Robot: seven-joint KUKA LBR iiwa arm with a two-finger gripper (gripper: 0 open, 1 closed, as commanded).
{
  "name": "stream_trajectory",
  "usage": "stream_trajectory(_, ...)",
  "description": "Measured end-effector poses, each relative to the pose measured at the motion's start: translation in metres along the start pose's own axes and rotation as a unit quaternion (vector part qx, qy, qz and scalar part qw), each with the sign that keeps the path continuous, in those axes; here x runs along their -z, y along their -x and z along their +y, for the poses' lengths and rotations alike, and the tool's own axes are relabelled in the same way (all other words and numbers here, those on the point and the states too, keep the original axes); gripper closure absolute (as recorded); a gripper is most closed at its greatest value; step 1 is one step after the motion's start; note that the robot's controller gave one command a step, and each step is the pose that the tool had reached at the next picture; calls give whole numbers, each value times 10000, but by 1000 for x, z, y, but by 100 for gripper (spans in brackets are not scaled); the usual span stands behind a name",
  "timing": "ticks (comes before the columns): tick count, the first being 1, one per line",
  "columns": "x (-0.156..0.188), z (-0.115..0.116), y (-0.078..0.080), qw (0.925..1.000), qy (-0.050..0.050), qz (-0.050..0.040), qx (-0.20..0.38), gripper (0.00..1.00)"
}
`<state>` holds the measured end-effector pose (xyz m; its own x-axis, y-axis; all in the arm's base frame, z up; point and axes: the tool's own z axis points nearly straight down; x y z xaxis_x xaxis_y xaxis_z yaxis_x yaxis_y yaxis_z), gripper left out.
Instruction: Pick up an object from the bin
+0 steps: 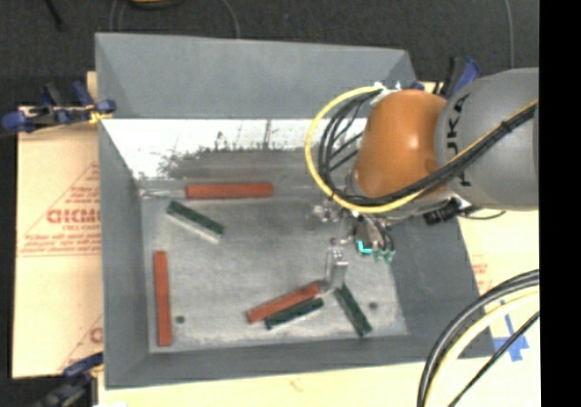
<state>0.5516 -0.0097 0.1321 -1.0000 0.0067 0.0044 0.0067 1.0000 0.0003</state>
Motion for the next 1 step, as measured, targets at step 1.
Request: stream_trajectory(1, 4, 0, 2, 10000, -1, -40, 1, 0)
